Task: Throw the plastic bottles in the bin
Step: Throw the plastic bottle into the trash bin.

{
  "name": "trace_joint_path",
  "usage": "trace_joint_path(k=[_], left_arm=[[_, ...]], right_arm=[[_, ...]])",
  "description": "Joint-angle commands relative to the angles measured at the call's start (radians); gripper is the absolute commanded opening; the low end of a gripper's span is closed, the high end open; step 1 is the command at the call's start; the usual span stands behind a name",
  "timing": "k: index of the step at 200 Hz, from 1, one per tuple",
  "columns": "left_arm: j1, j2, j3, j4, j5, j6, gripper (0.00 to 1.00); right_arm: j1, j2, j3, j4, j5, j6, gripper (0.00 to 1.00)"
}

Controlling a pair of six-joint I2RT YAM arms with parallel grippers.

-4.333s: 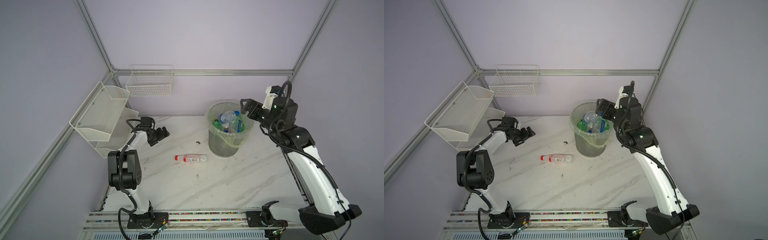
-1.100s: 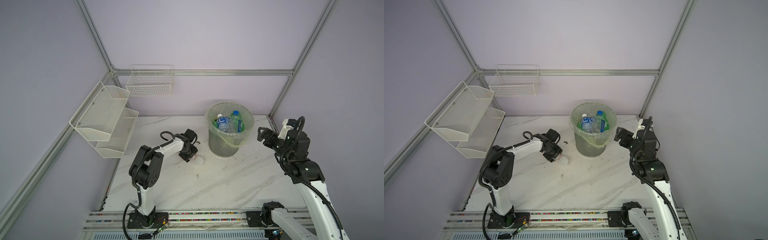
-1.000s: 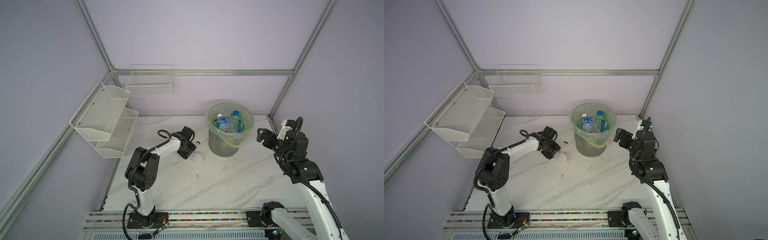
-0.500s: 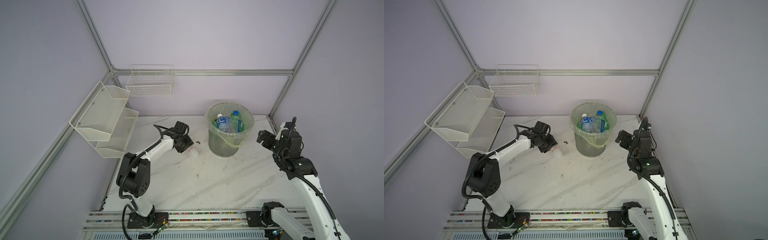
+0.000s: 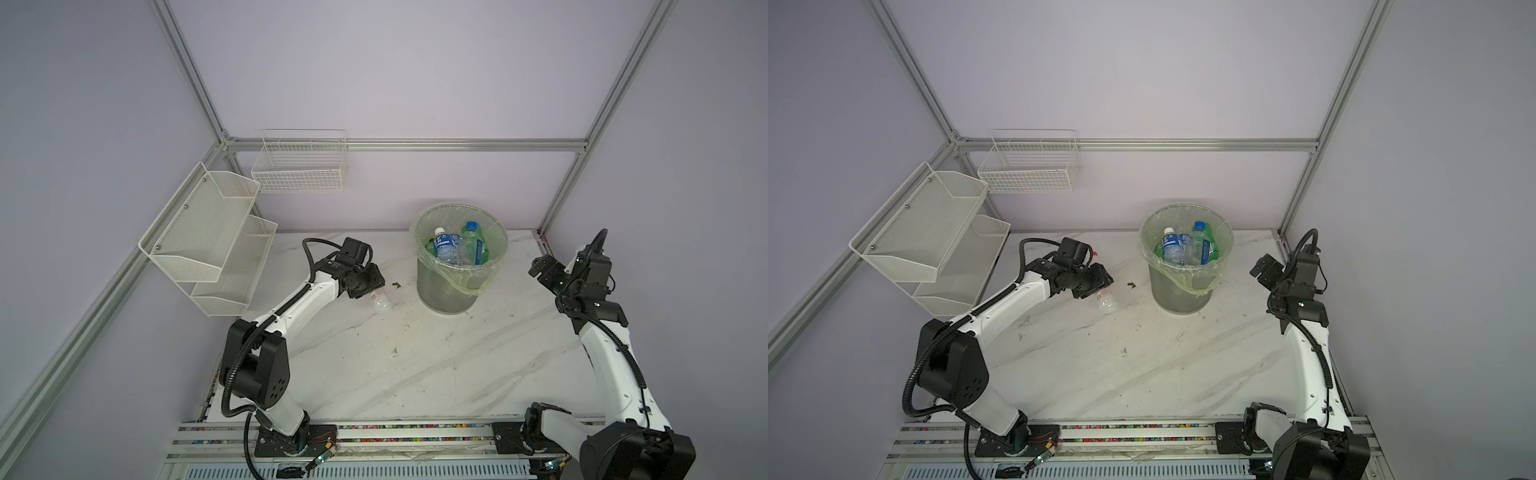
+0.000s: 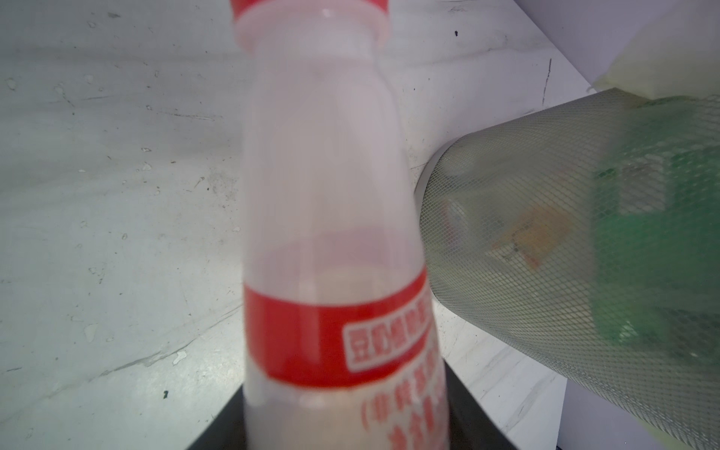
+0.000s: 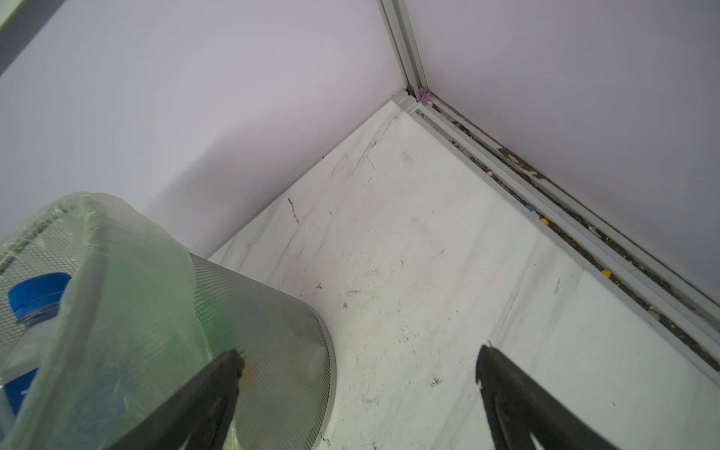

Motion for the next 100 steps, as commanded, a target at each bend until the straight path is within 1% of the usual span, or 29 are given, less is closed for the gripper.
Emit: trace_joint_path(k=[1, 20, 32, 46, 68, 85, 100], left_arm=[[0.007, -0.077, 0.068, 0.028, 0.021, 0.102, 0.56], [0.009, -0.089, 0.095, 0.046, 0.067, 0.166, 0.56], [0.015, -0.084, 0.129, 0.025, 0.101, 0.191, 0.55], [0.026, -0.077, 0.169, 0.002, 0.141, 0.214, 0.55], [0.037, -0.09, 0.206, 0.014, 0.185, 0.255, 0.55], [0.04, -0.125, 0.15, 0.128, 0.278, 0.316, 0.56], [0.045, -0.156, 0.083, 0.226, 0.37, 0.331, 0.56]], right_arm=[[-0.005, -0.023, -0.07, 0.097, -0.025, 0.075, 0.98], [-0.005, -0.083, -0.18, 0.161, -0.005, 0.116, 0.97], [-0.005, -0.123, -0.236, 0.181, -0.009, 0.128, 0.97], [-0.005, -0.158, -0.276, 0.168, 0.001, 0.127, 0.97], [-0.004, -0.21, -0.332, 0.155, 0.007, 0.11, 0.97], [-0.004, -0.246, -0.371, 0.155, 0.011, 0.108, 0.97], [-0.004, -0.263, -0.399, 0.167, -0.009, 0.112, 0.97]])
